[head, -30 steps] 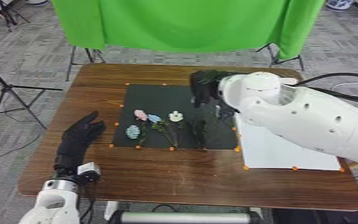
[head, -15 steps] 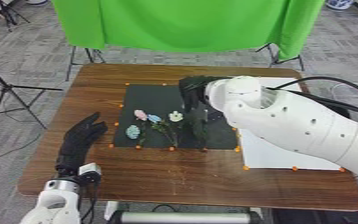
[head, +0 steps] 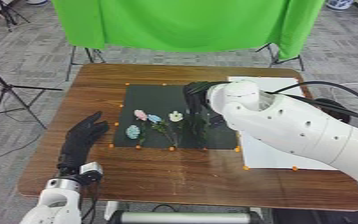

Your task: Arrange flowers

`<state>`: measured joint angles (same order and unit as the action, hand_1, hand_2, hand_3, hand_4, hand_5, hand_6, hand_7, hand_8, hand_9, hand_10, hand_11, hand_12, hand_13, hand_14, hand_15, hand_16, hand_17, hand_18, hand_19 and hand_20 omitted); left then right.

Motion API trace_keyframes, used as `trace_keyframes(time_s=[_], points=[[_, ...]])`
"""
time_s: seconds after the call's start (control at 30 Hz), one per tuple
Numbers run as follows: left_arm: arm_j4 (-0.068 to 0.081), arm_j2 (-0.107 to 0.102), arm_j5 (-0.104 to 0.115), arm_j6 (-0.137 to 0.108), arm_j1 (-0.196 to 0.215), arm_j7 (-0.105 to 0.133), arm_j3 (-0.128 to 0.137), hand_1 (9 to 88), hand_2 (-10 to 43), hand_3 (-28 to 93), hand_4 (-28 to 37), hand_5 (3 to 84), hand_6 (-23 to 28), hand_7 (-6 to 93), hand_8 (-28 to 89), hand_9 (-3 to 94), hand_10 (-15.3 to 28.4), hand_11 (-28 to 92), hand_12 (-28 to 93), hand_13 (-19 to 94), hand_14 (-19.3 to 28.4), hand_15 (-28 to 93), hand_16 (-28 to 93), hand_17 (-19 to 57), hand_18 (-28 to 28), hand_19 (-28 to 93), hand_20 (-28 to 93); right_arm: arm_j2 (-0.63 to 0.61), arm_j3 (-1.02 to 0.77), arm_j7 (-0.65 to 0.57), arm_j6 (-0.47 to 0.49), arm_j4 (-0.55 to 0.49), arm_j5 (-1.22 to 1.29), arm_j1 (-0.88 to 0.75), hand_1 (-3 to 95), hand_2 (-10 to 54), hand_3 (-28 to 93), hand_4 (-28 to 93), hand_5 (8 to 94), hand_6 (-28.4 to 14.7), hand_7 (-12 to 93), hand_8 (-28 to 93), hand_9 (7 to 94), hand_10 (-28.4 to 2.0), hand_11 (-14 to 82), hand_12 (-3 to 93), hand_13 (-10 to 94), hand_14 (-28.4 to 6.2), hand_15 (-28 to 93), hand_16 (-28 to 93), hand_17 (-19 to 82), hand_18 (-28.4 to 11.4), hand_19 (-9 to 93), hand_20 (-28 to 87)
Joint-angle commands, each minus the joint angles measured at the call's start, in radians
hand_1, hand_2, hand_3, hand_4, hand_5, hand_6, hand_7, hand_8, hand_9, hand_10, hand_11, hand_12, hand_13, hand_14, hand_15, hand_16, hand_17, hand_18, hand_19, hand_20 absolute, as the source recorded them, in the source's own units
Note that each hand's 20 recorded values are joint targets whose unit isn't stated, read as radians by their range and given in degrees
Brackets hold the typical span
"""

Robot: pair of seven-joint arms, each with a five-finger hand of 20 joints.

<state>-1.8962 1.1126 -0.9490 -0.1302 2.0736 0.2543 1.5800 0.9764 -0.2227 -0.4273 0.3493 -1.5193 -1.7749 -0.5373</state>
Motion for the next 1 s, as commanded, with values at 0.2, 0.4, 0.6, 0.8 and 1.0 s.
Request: trace_keyframes(time_s=[0.2,0.4,0.6,0.8,1.0], points=[[0.005,-0.003,-0.001,0.019,0.015,-0.024,-0.009,24.0,-7.9,73,-23.4,42.6,0.7,11.8,-7,45.3,12.8,17,10,38,16.0,14,0,7.9,11.8,4,17,-0.024,-0.027,-0.016,0.071,-0.022,0.002,0.016,54.1,-9.5,63,-18,67.9,2.3,24,3,73.0,-11.3,12.8,22.4,89,-1.0,67,30,65,-14.2,93,62],[0.006,-0.005,-0.004,0.029,0.014,-0.029,-0.009,24.2,-8.2,73,-23.1,42.5,0.7,11.8,-7,45.2,12.8,17,10,38,16.0,14,0,7.9,11.9,4,17,-0.033,-0.043,-0.022,0.098,-0.025,0.017,0.019,50.3,-9.5,67,-18,64.6,2.8,22,2,68.4,-11.4,13.9,17.5,88,-1.0,67,30,64,-13.8,93,61],[0.008,-0.005,-0.004,0.029,0.01,-0.027,-0.01,24.4,-8.5,73,-22.9,42.4,0.5,11.9,-7,45.2,12.8,17,10,38,16.1,14,0,7.9,11.9,4,17,-0.037,-0.053,-0.019,0.13,-0.02,0.021,0.025,47.1,-9.5,71,-19,62.7,3.4,20,-3,65.7,-11.4,12.3,17.0,88,-0.8,66,30,63,-13.8,93,60],[0.009,-0.004,-0.004,0.027,0.008,-0.019,-0.011,24.8,-8.7,72,-22.8,42.4,0.5,11.9,-7,45.2,12.7,17,10,38,16.0,14,0,7.9,11.9,4,17,-0.04,-0.046,-0.019,0.14,-0.022,0.026,0.033,45.3,-9.5,72,-19,61.6,3.4,20,-10,63.9,-11.8,11.3,17.0,88,-0.8,66,29,63,-13.8,93,59],[0.01,-0.002,-0.005,0.026,0.006,-0.019,-0.012,25.0,-9.1,72,-22.5,42.3,0.5,11.9,-7,45.2,12.7,17,10,38,16.0,14,0,7.9,11.9,4,17,-0.039,-0.054,-0.015,0.156,-0.019,0.025,0.036,44.9,-9.5,72,-19,60.6,3.3,20,-11,62.5,-11.9,10.6,17.0,88,-0.8,65,29,63,-13.9,93,59]])
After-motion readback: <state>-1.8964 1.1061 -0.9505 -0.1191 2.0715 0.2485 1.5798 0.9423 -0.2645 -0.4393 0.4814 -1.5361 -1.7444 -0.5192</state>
